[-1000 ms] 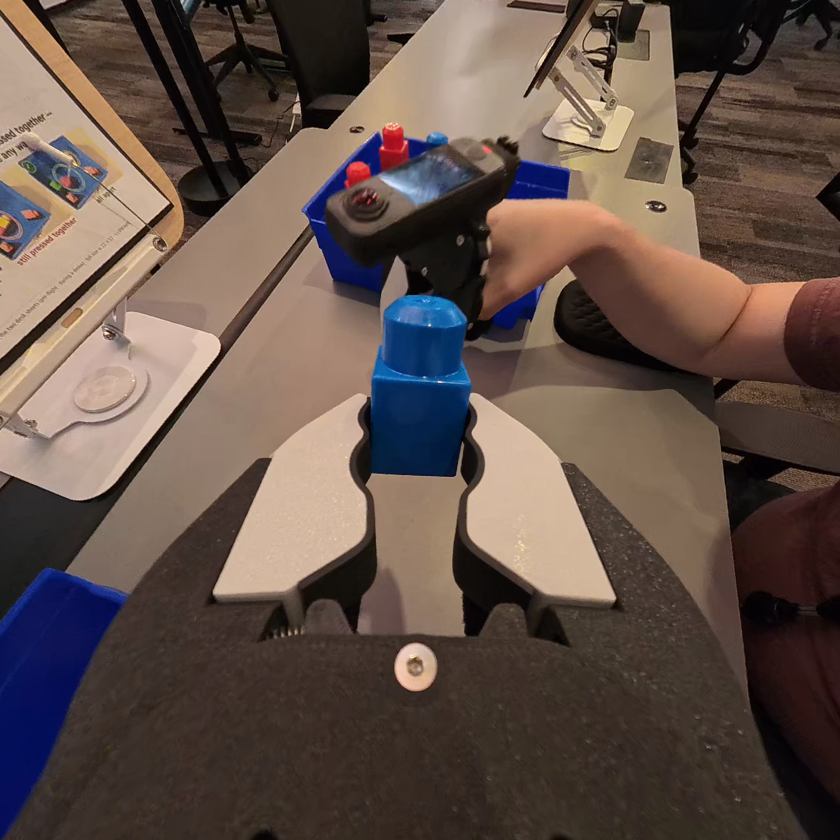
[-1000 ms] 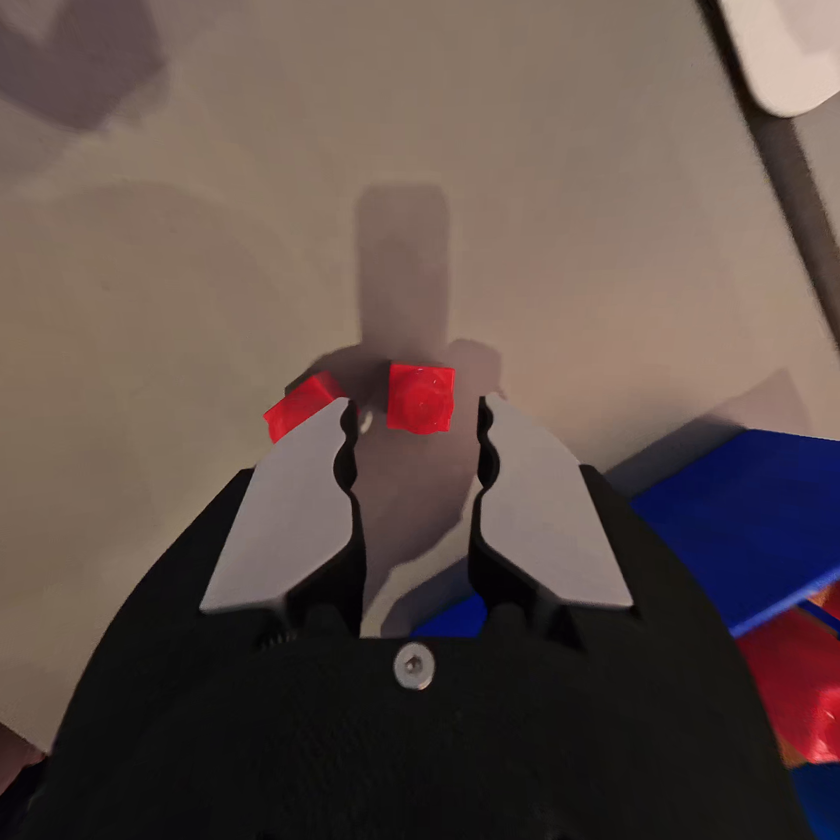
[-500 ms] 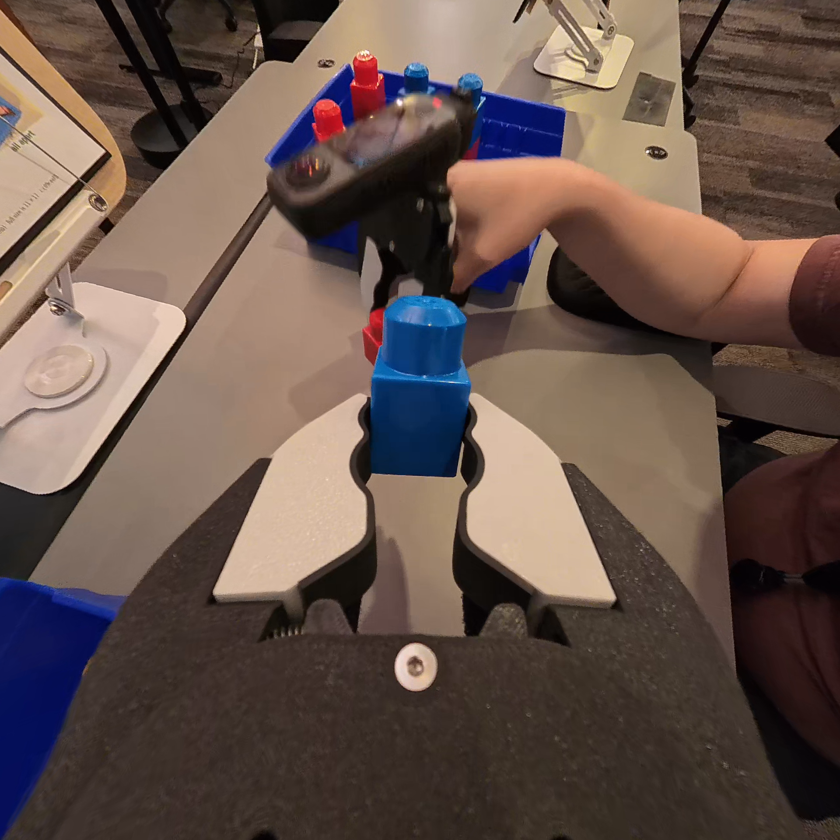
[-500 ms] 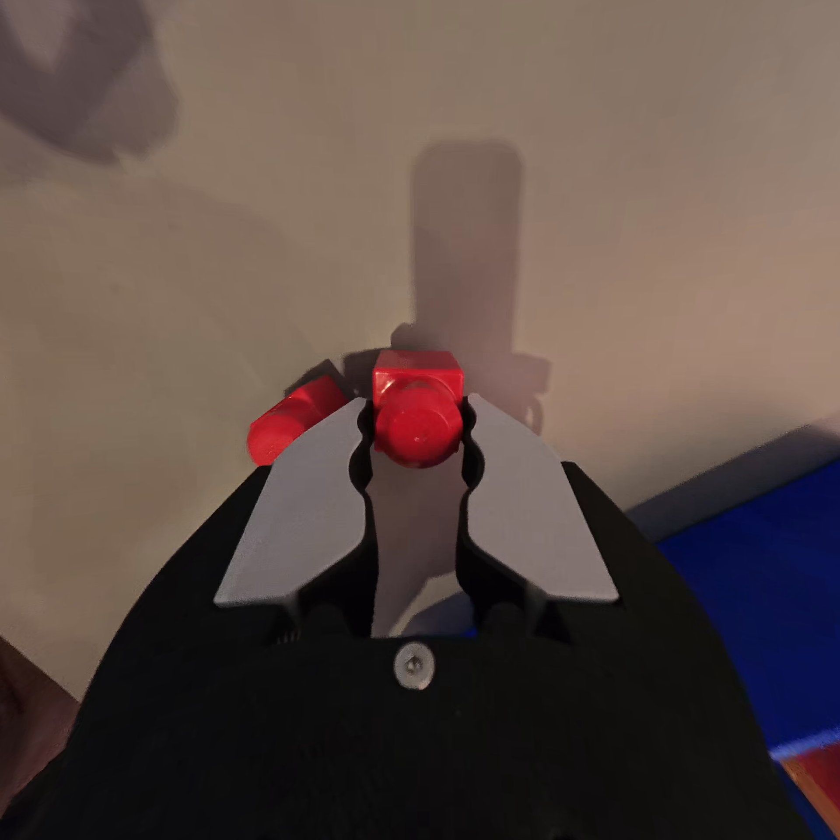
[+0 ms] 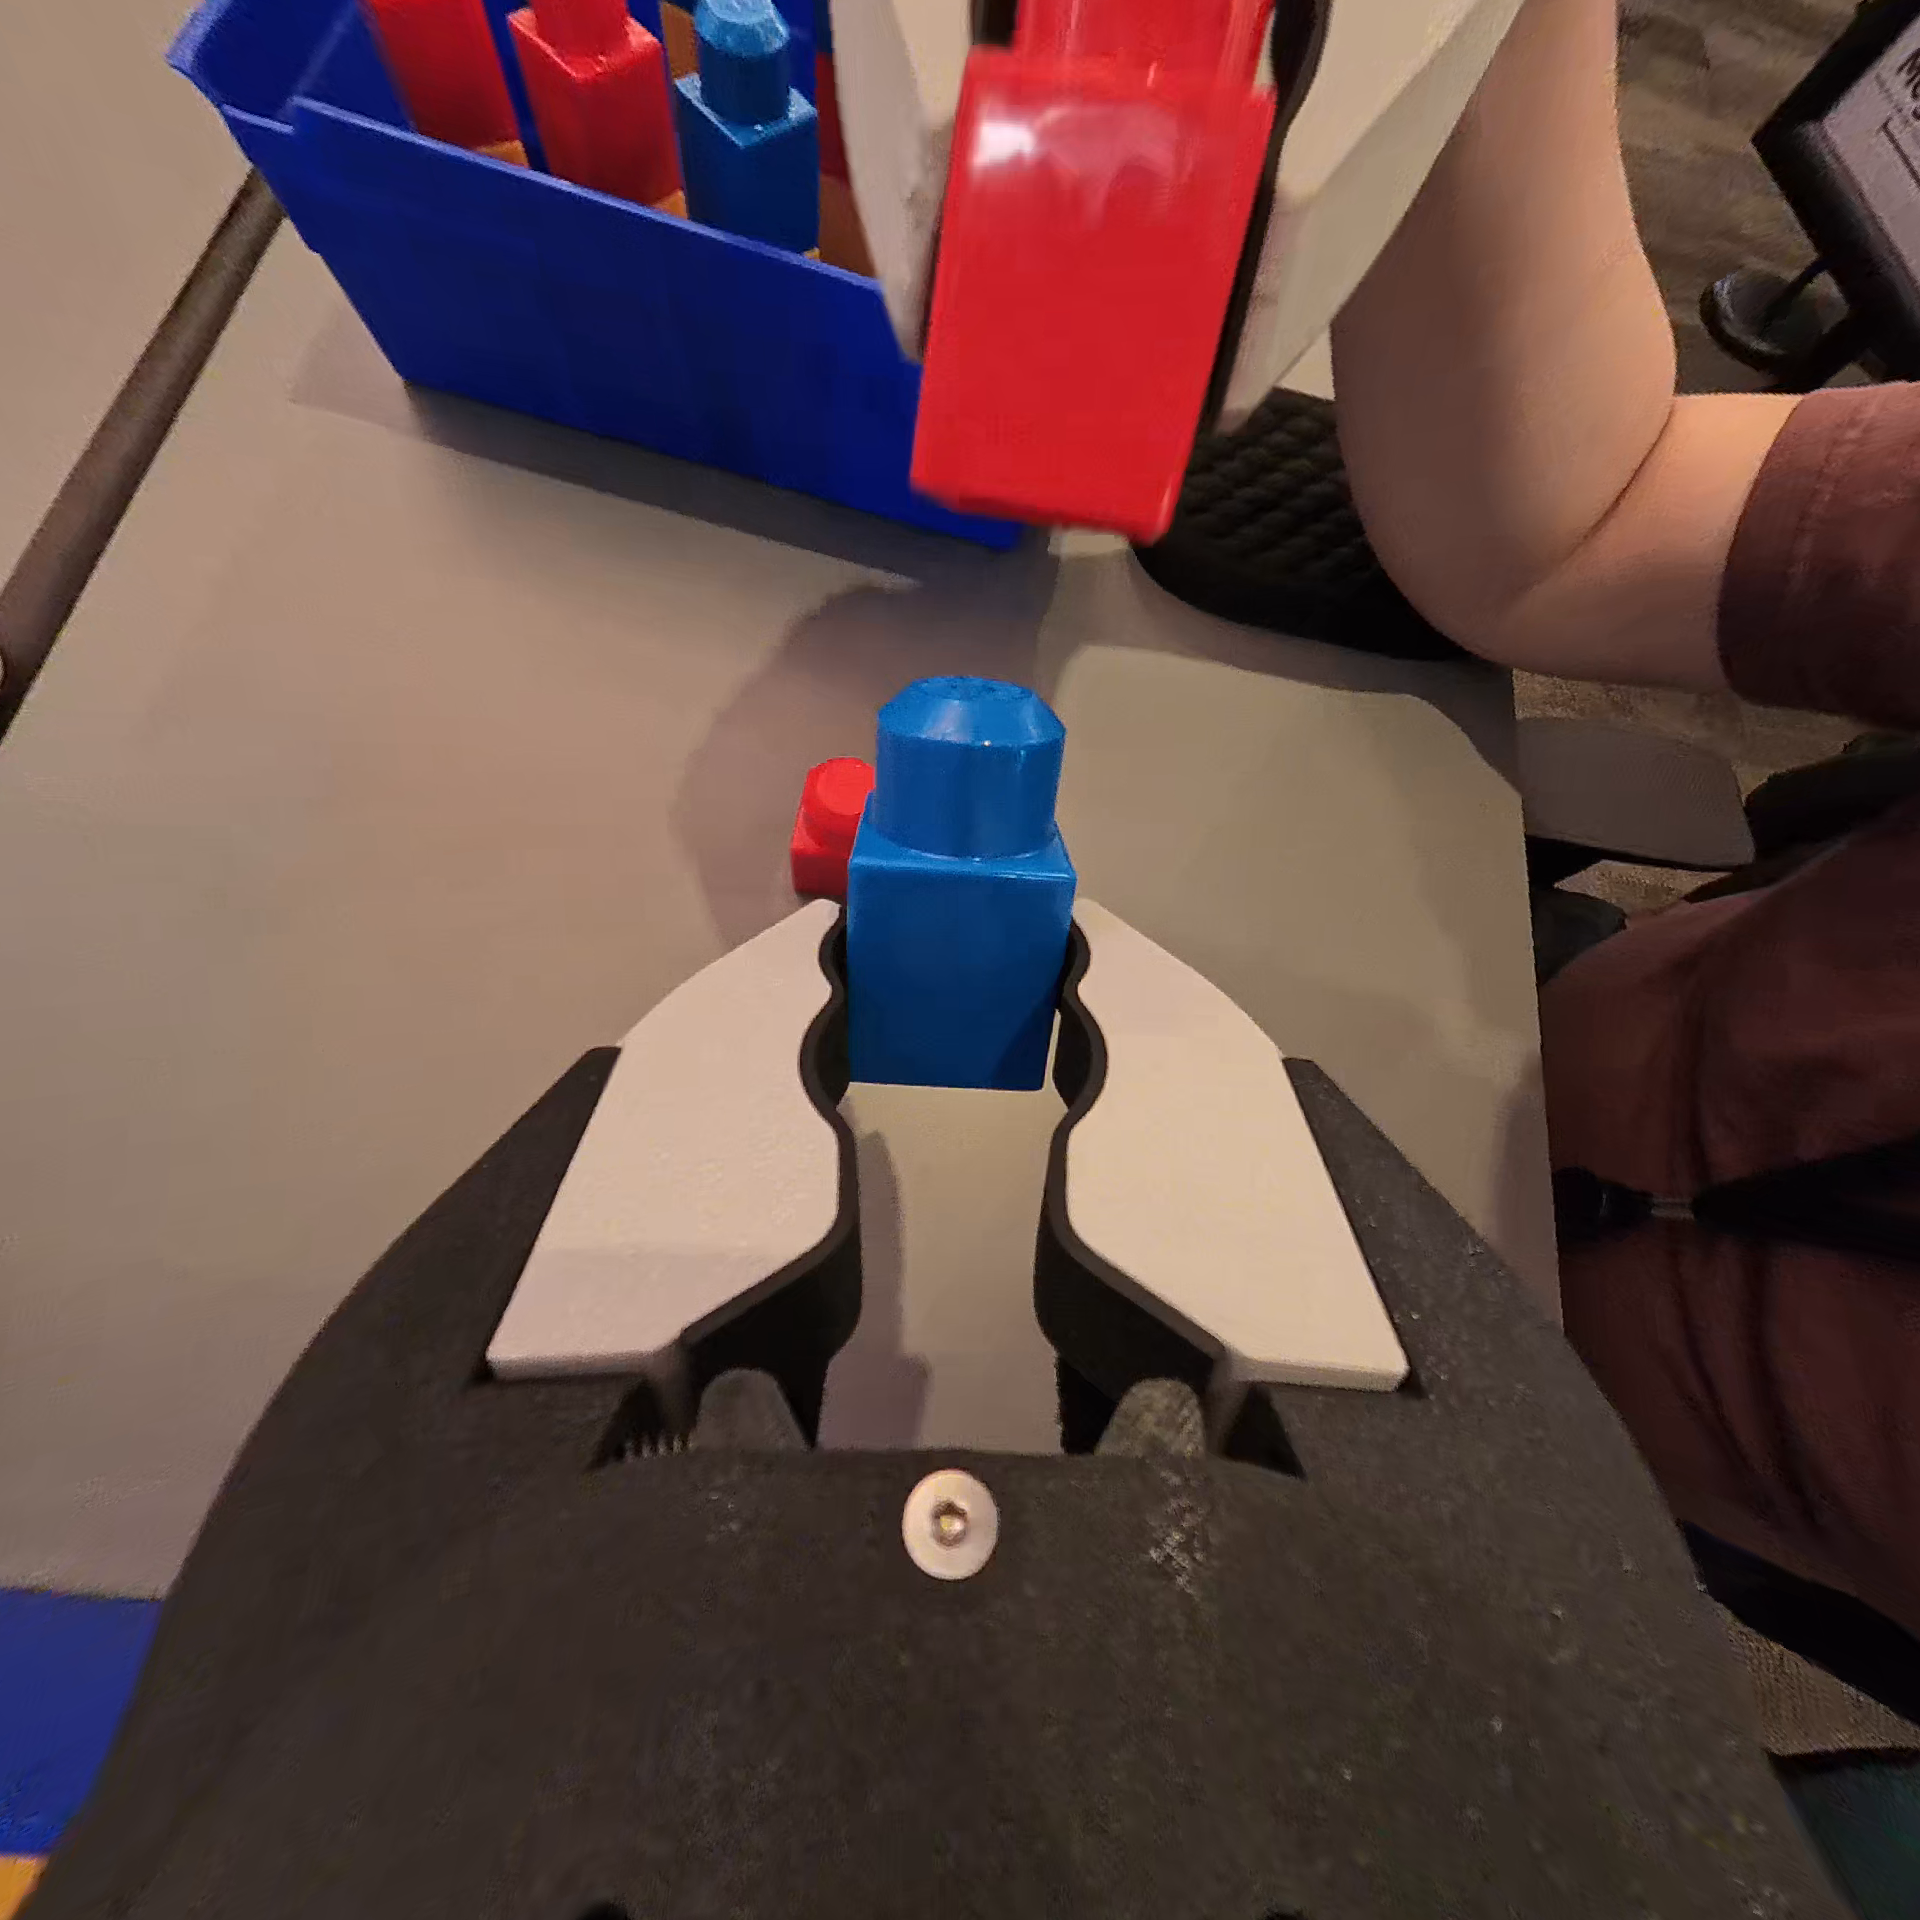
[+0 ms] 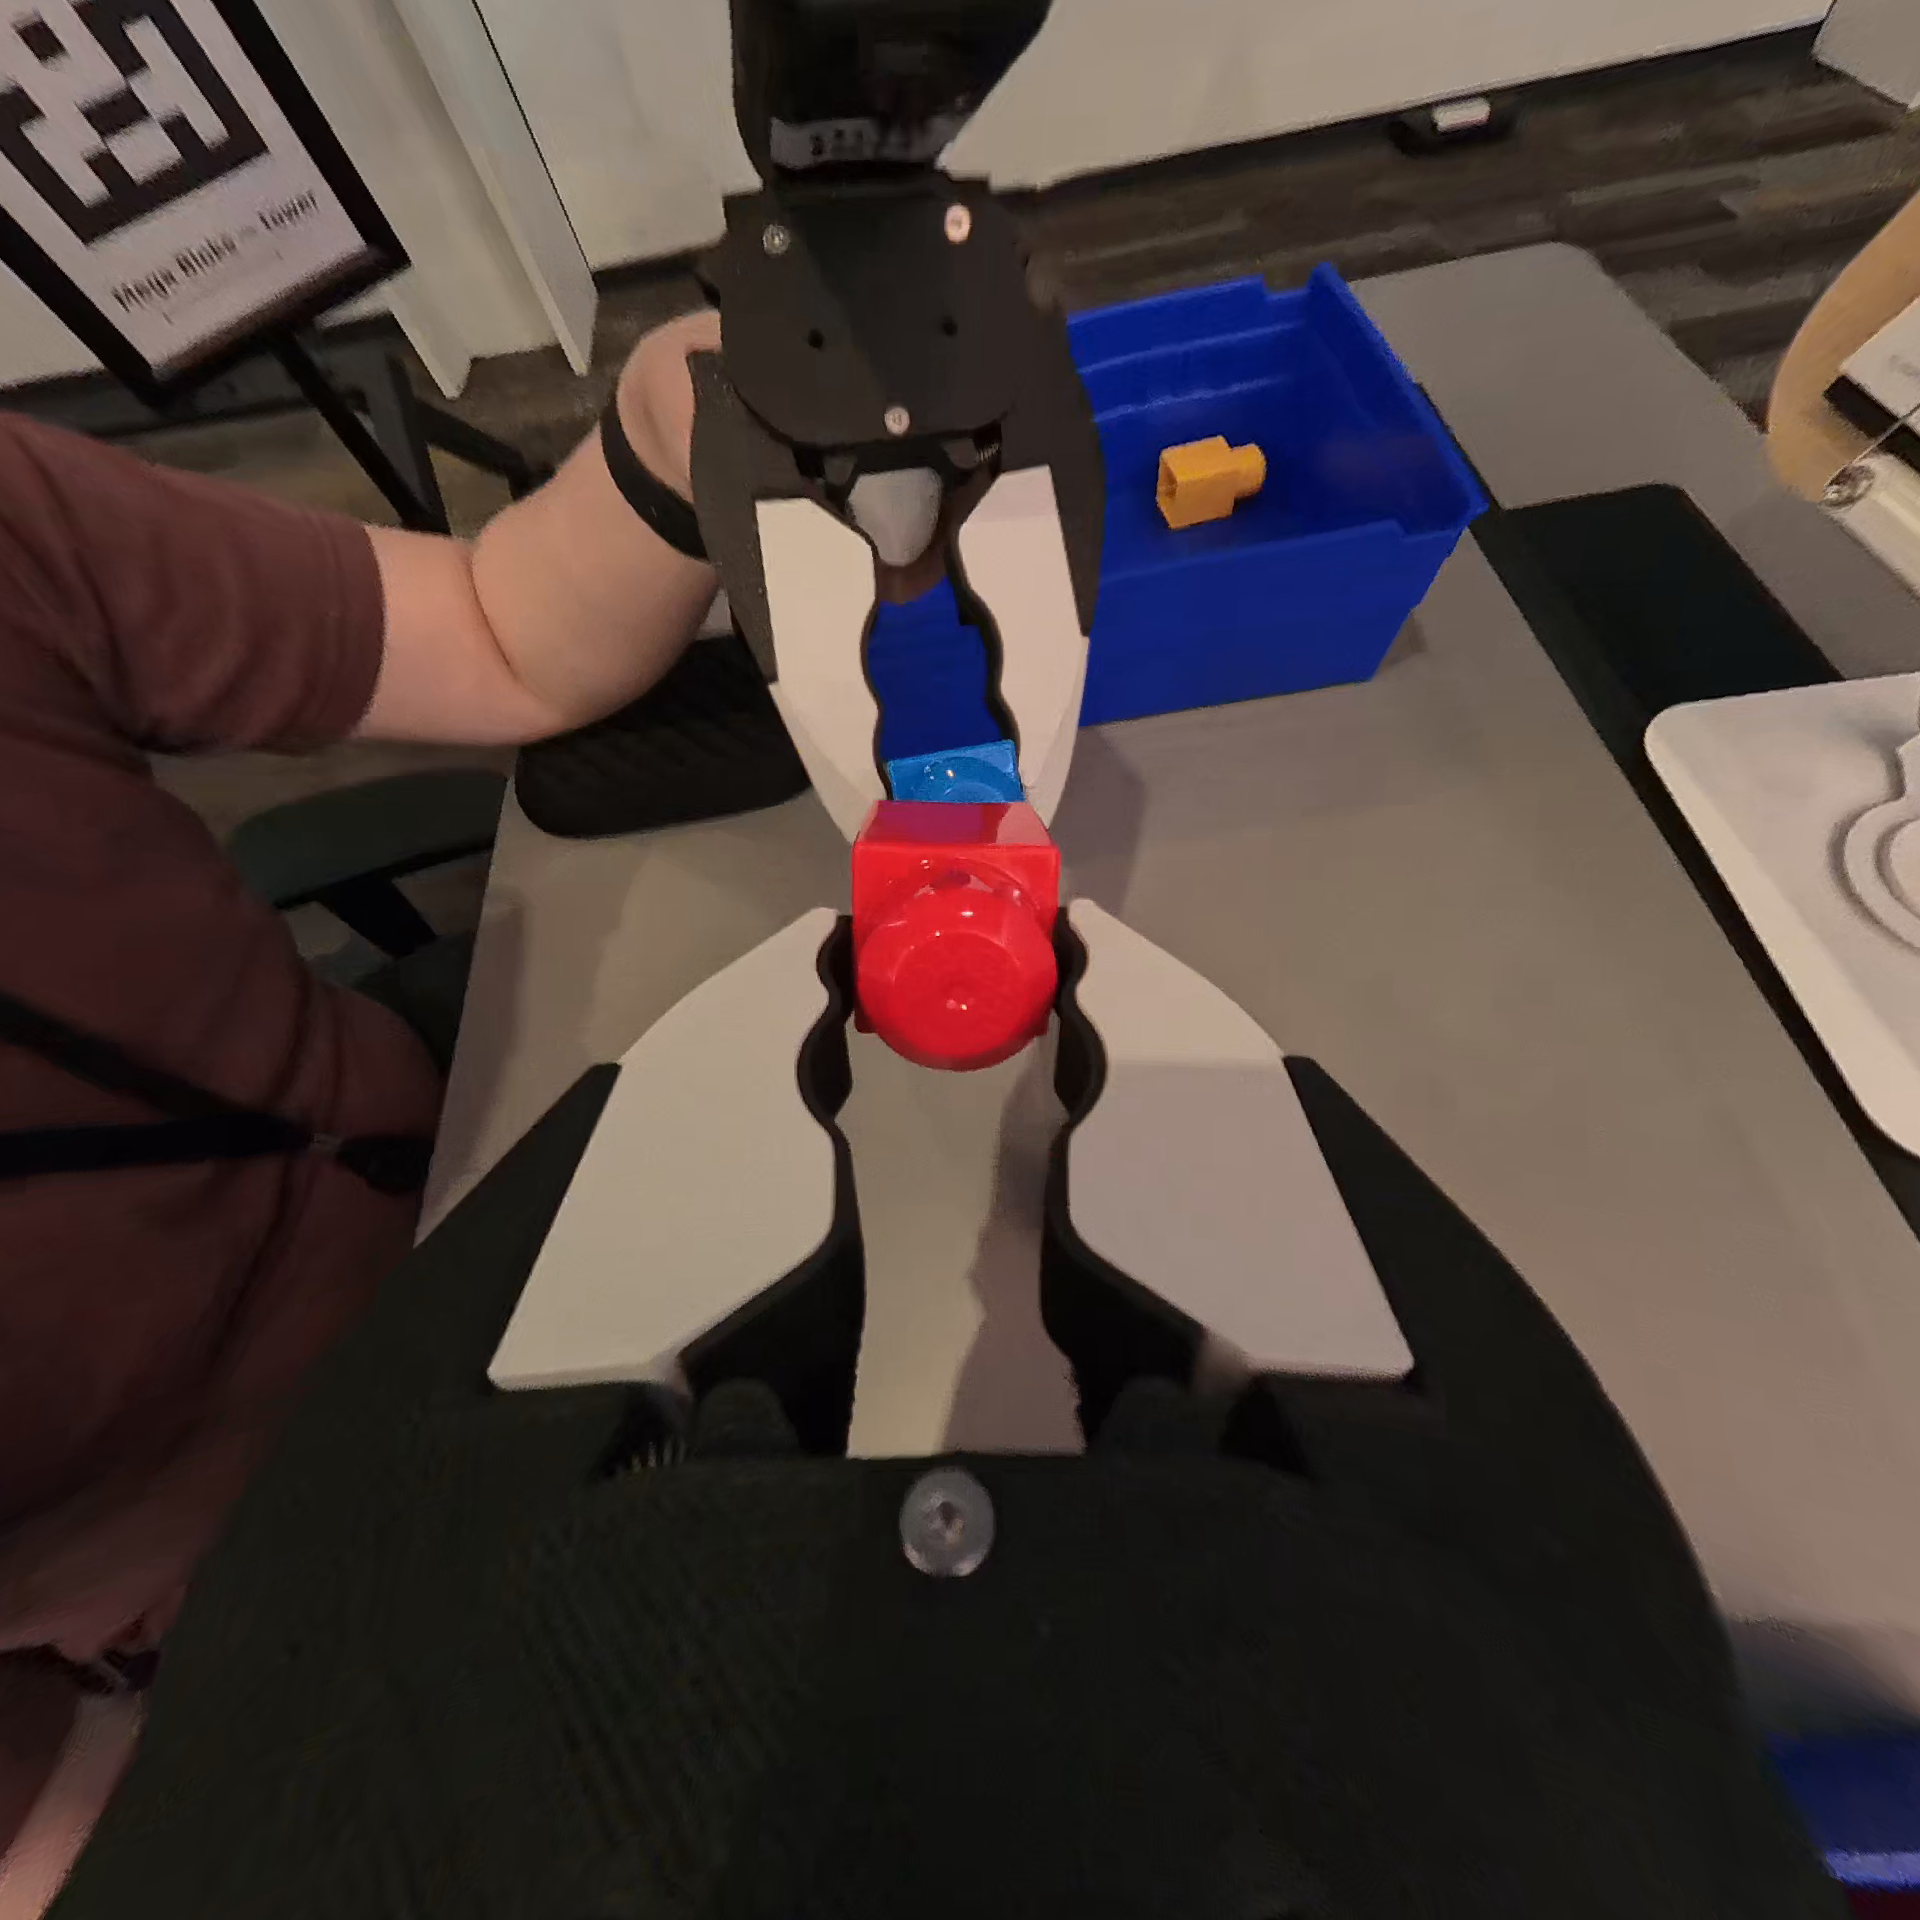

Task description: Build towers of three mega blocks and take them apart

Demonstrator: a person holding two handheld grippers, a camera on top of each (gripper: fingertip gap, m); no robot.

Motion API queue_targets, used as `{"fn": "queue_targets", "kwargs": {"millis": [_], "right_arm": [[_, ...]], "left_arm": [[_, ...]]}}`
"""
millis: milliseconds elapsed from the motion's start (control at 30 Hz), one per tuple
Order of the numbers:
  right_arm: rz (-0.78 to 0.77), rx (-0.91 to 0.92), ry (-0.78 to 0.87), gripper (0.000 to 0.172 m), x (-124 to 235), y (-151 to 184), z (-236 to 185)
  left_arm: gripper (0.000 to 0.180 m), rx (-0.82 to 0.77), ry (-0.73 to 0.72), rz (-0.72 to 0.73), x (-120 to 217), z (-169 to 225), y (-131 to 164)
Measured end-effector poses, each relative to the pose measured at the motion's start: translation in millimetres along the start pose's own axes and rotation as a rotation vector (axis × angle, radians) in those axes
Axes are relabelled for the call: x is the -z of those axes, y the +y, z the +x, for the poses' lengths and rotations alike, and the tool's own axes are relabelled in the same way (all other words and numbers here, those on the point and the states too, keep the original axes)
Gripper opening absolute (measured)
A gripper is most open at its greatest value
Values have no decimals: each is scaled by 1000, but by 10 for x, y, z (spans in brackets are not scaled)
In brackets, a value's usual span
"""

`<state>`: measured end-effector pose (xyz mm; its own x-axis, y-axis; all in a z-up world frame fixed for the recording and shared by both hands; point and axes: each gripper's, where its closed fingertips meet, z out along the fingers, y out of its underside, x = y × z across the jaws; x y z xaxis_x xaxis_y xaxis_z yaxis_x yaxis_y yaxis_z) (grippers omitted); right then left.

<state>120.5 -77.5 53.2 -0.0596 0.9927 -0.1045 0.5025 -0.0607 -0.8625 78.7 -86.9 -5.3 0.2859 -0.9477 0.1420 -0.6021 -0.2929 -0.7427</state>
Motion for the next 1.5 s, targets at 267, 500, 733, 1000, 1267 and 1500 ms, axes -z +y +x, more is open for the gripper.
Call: {"fn": "queue_targets", "kwargs": {"millis": [267,500,733,1000,1267,1500], "right_arm": [[-117,99,-60,37,-286,156,-122],[-99,103,-30,37,-357,112,-91],[241,-27,-107,38,-223,-366,-58],[422,-96,-133,37,-153,-562,29],[529,-117,-183,37,-129,-669,-6],[469,-129,-212,37,-181,-599,-42]], "left_arm": [[35,-28,76,-39,-135,185,21],[35,14,106,-86,-204,189,96],[35,68,174,197,52,209,-317],[35,126,172,331,153,132,-490],[35,128,201,384,221,177,-559],[35,101,176,345,181,186,-517]]}}
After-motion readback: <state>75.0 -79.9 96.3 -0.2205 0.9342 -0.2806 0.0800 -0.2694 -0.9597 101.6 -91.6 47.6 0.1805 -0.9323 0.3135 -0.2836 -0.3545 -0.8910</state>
